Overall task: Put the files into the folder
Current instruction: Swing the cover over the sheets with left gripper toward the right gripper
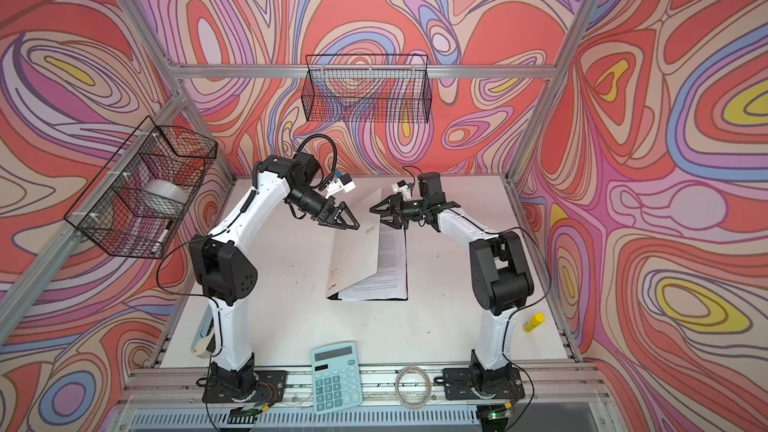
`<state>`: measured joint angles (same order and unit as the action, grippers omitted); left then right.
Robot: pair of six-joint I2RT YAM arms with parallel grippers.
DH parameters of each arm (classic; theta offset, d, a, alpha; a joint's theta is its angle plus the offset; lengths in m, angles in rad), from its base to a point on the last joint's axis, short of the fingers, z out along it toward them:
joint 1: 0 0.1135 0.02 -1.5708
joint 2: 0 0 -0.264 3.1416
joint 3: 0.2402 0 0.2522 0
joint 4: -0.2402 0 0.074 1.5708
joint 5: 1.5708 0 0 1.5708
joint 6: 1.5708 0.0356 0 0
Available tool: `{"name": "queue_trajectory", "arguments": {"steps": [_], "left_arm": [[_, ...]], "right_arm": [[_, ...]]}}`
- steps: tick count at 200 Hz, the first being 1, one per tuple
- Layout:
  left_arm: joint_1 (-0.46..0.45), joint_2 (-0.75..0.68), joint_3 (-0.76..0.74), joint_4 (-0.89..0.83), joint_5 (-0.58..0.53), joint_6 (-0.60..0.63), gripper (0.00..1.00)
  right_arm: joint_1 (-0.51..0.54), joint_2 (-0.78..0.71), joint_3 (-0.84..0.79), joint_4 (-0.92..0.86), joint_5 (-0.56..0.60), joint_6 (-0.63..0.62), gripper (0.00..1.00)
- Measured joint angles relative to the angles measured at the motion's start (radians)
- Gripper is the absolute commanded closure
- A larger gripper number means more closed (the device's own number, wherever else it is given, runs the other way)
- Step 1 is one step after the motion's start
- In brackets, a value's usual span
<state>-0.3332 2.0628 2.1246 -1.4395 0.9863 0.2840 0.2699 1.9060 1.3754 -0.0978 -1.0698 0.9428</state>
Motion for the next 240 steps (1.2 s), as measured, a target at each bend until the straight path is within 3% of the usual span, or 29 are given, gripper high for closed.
{"name": "queue_trajectory", "arguments": {"steps": [126,240], "left_arm": [[0.074,-0.012,-0.091,0.0,-0.001,0.009,0.0],[0.099,-0.061,-0.196,0.034,0.0,0.019,0.0]], "right_arm": [[-0.018,0.0,0.04,-0.442,0.248,-0.304,0.55],[-0.026,-0.031,0.036,-0.634,0.489,-0.431,0.54]]}}
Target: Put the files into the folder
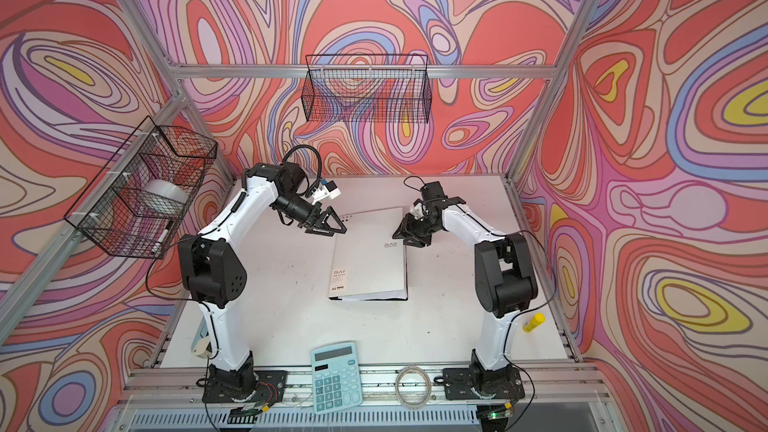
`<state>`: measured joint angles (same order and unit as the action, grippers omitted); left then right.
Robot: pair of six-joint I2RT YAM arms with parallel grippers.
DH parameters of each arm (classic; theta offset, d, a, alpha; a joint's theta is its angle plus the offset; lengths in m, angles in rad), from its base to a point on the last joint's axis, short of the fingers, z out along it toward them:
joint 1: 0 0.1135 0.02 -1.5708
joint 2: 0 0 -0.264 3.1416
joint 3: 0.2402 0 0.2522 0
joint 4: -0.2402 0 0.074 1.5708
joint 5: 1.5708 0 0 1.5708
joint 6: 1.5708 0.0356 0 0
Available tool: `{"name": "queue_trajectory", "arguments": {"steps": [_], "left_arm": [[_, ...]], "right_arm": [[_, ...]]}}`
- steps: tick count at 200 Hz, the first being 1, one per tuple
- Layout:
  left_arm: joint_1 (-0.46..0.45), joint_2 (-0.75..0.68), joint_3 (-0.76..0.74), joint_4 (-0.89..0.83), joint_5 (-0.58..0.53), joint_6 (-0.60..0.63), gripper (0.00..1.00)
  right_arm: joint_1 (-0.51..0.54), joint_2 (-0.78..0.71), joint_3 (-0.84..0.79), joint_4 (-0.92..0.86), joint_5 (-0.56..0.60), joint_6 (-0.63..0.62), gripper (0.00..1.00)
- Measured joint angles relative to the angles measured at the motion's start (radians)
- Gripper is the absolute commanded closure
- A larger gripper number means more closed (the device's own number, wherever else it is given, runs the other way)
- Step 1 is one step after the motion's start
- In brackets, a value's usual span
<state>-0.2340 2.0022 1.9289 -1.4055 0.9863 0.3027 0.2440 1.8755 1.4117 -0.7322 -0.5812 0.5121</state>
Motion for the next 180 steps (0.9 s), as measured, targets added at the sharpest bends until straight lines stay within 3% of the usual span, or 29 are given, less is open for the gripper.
{"name": "queue_trajectory", "arguments": {"steps": [78,180], "left_arm": [[0.011,-0.021,-0.077,0.032,0.0,0.0,0.0],[0.024,-0.062,-0.136,0.066,0.0,0.0,0.0]], "right_arm": [[0.0,-0.003,-0.04,-0.052,0.151,-0.036,0.54],[0.0,0.061,-0.102,0.002,0.144,-0.04,0.54]]}}
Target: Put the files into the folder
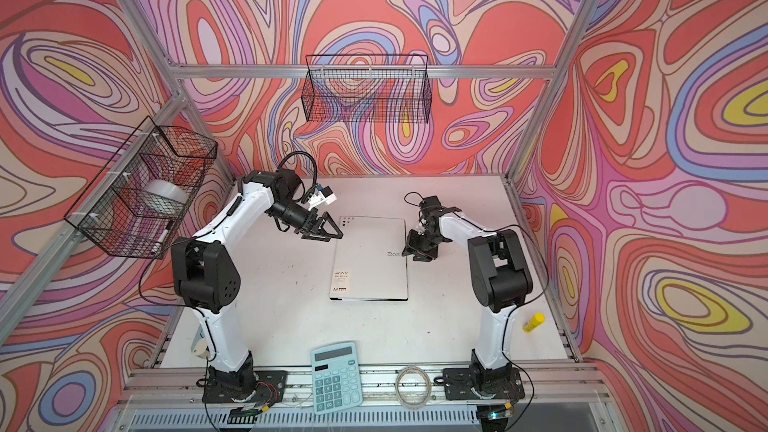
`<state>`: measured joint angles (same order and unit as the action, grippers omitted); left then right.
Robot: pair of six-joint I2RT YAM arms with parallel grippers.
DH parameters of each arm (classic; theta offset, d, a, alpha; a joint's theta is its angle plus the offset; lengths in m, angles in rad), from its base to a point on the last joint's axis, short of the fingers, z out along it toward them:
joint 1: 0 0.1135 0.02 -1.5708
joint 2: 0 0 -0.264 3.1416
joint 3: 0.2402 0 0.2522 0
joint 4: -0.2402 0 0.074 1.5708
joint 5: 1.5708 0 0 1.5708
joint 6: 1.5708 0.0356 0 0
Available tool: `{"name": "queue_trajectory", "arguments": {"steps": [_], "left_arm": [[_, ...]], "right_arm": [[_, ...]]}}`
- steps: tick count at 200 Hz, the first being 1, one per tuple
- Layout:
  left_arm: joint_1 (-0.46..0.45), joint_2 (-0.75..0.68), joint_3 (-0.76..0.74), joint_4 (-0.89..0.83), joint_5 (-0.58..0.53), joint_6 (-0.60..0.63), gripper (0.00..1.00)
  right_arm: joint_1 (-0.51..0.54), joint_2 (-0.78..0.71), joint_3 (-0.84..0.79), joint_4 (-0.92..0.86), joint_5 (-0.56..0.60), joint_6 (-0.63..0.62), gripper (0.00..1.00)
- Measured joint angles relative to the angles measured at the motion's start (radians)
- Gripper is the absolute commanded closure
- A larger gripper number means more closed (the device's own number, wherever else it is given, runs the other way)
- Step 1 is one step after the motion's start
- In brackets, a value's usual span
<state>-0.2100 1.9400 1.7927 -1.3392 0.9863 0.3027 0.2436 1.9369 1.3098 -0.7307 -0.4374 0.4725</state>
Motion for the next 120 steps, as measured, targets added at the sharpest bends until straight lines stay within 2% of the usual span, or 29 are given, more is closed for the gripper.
{"name": "queue_trajectory", "arguments": {"steps": [64,120], "left_arm": [[0.008,-0.034,-0.023,0.031,-0.053,0.0,0.0],[0.021,-0.077,-0.048,0.048,-0.114,0.0,0.0]], "right_arm": [[0.008,0.024,-0.012,0.039,-0.023,0.013,0.55],[0.067,0.047,0.004,0.068,-0.041,0.045,0.55]]}}
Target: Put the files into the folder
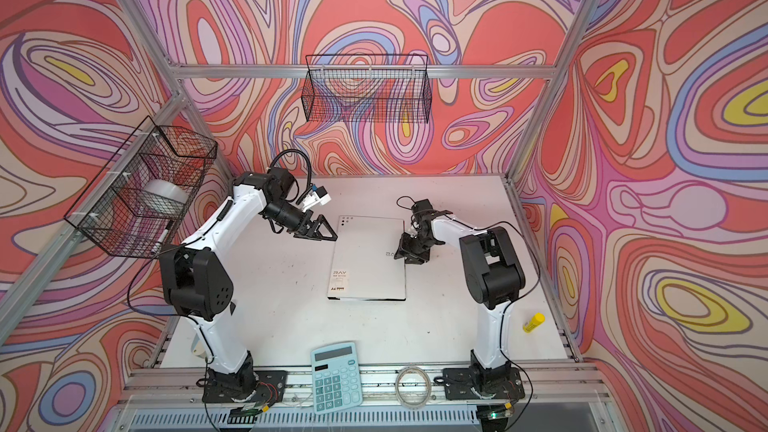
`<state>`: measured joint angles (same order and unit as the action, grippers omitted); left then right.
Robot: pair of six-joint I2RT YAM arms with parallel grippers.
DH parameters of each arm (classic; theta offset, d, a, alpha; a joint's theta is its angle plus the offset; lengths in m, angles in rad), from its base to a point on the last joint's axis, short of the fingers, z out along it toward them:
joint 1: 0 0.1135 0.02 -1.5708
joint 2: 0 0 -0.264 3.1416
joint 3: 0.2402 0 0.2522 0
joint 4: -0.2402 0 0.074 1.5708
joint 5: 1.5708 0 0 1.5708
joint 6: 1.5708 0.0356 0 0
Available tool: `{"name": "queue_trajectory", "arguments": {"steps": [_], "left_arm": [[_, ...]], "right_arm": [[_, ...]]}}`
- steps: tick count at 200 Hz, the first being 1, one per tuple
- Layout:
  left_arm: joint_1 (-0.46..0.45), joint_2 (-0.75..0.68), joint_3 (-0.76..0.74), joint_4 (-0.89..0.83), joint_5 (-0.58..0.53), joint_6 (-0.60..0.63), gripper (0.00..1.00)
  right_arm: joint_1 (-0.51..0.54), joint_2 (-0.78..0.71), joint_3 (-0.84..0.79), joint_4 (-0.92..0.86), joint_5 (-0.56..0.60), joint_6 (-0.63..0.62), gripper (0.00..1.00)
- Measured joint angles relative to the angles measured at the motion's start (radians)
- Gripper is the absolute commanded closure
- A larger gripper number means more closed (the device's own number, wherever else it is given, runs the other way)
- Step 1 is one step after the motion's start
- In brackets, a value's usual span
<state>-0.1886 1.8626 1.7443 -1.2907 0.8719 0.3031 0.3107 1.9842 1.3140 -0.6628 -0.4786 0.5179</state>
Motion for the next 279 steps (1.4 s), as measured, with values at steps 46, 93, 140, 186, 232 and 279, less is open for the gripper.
{"name": "queue_trajectory", "arguments": {"steps": [46,93,140,186,232,279], "left_arm": [[0.031,-0.033,-0.028,0.019,-0.031,-0.002,0.0],[0.04,-0.087,-0.095,0.108,-0.158,-0.053,0.0],[0.051,-0.184,-0.171,0.232,-0.336,-0.119,0.0],[0.072,-0.348,-0.388,0.46,-0.499,-0.208,0.0],[0.126,-0.527,-0.698,0.766,-0.563,-0.265,0.0],[0.175,-0.563,-0.879,1.028,-0.63,-0.309,0.0]], "right_arm": [[0.043,0.034,0.046,0.009,-0.015,0.026,0.55],[0.05,0.024,0.059,0.008,0.104,0.033,0.55],[-0.015,-0.099,0.045,0.052,0.241,0.027,0.53],[-0.119,-0.283,-0.044,0.195,0.278,-0.006,0.45],[-0.119,-0.434,-0.18,0.365,0.344,-0.104,0.39],[-0.12,-0.591,-0.401,0.618,0.516,-0.213,0.31]]}}
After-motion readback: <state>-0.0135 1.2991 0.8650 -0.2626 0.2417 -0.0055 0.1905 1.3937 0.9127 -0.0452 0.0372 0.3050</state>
